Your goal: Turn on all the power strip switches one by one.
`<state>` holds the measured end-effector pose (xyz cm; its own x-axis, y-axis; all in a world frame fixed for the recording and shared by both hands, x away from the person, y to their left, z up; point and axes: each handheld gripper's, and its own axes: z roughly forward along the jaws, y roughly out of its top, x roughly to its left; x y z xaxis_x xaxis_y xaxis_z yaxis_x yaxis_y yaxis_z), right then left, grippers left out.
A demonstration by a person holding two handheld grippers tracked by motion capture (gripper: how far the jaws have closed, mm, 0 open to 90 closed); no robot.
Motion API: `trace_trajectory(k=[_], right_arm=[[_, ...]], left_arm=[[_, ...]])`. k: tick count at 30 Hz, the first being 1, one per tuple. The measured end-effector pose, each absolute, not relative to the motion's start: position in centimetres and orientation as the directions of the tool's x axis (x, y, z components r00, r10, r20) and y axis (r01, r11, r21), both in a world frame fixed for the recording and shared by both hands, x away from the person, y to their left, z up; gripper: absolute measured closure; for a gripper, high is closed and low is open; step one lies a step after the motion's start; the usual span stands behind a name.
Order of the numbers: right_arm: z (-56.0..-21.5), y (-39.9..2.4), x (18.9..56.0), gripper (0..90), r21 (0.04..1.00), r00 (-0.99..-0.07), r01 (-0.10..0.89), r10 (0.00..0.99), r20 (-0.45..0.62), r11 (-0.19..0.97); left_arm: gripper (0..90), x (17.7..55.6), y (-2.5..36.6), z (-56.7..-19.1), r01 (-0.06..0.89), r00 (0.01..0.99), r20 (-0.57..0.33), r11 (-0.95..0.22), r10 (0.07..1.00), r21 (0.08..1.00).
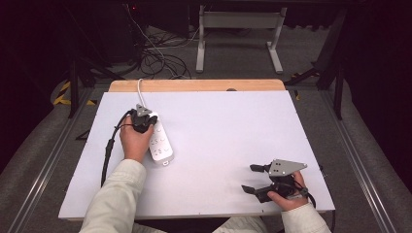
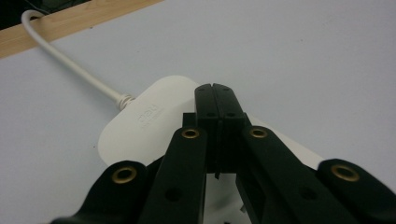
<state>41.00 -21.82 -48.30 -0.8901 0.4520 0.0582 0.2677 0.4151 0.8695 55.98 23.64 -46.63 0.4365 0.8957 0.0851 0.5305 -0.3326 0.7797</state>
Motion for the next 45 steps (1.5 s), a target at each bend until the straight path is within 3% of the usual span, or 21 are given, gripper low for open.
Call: trace_trajectory(k=[11,12,13,14,21,24,28,35,45], right_arm=[[-48.2,-21.7,41.0,21.1,0.872,-0.885,0.268,0.462,0.055,0.410],[-48.2,-21.7,41.0,21.0,0.872,-0.884,0.267,0.465,0.052,0.410],[-48.2,-21.7,41.0,20.9,0.873,-0.883,0.267,0.467,0.052,0.408],[-48.2,-21.8,41.0,20.7,0.873,-0.881,0.269,0.469,0.053,0.407],[-48.0,-22.1,40.9,18.1,0.880,-0.865,0.272,0.499,0.047,0.388],[-47.8,-22.2,40.9,17.0,0.883,-0.861,0.269,0.506,0.042,0.385],[-47.8,-22.2,40.9,16.3,0.884,-0.858,0.270,0.512,0.040,0.383],[-47.8,-22.5,41.0,14.7,0.886,-0.849,0.277,0.527,0.044,0.372],[-47.9,-22.5,41.0,14.7,0.882,-0.849,0.283,0.526,0.047,0.378]], left_arm=[[89.6,52.4,25.0,-42.1,0.444,0.485,0.039,-0.285,0.874,0.850],[84.8,52.1,25.0,-41.9,0.446,0.486,0.026,-0.273,0.874,0.853],[69.7,51.7,25.1,-41.7,0.440,0.492,0.020,-0.268,0.871,0.857],[65.8,51.2,25.1,-41.4,0.424,0.509,0.018,-0.269,0.860,0.865],[49.7,46.9,25.5,-39.6,0.345,0.673,-0.102,-0.189,0.732,0.919],[44.3,45.1,25.6,-39.5,0.311,0.701,-0.078,-0.205,0.709,0.928],[34.9,43.0,26.1,-40.2,0.256,0.706,-0.011,-0.241,0.708,0.936],[28.3,39.7,28.1,-43.3,0.229,0.720,0.065,-0.325,0.691,0.918],[24.2,37.4,31.1,-47.5,0.290,0.705,-0.010,-0.275,0.709,0.917]])
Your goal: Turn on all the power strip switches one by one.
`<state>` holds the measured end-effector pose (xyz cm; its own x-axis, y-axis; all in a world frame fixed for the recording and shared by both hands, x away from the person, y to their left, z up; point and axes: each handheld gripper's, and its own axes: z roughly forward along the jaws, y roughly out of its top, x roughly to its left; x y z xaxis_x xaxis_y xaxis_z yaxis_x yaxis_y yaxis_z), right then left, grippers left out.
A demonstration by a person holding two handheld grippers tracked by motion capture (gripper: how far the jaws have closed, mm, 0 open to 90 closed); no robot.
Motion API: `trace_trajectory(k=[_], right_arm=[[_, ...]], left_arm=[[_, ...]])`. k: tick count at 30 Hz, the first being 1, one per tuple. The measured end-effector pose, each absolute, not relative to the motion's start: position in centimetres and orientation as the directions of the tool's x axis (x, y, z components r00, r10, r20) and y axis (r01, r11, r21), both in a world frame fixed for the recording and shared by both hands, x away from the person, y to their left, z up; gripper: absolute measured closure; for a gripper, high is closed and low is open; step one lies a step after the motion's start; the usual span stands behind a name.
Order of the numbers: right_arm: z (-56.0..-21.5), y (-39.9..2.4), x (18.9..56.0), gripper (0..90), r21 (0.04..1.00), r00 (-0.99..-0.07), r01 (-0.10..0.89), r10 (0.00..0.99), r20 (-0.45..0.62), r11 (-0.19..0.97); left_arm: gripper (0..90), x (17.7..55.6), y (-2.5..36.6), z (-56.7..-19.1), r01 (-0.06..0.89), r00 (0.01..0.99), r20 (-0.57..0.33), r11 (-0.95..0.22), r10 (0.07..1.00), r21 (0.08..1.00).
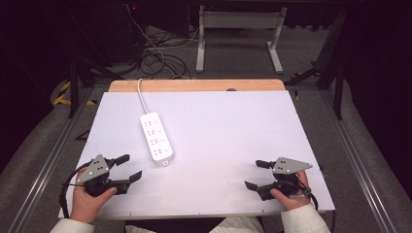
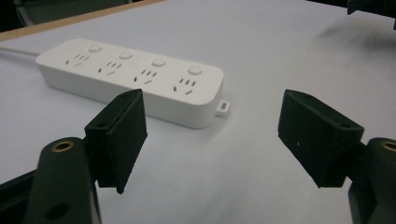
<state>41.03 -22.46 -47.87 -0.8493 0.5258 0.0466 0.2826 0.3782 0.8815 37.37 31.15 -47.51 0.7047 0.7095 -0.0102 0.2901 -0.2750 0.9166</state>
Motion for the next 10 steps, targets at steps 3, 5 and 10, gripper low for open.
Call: trace_trajectory(k=[3,5,10], right_arm=[[-47.97,-22.58,41.12,14.4,0.879,-0.846,0.290,0.530,0.051,0.377],[-48.04,-22.66,41.21,14.1,0.877,-0.844,0.297,0.534,0.055,0.378],[-48.11,-22.84,41.44,13.0,0.875,-0.834,0.306,0.549,0.057,0.374]], left_arm=[[24.5,37.00,31.64,-48.10,0.348,0.670,-0.051,-0.253,0.740,0.903],[24.4,37.03,31.87,-48.51,0.392,0.657,-0.106,-0.217,0.746,0.894],[23.7,37.20,31.57,-48.37,0.362,0.665,-0.059,-0.252,0.744,0.897]])
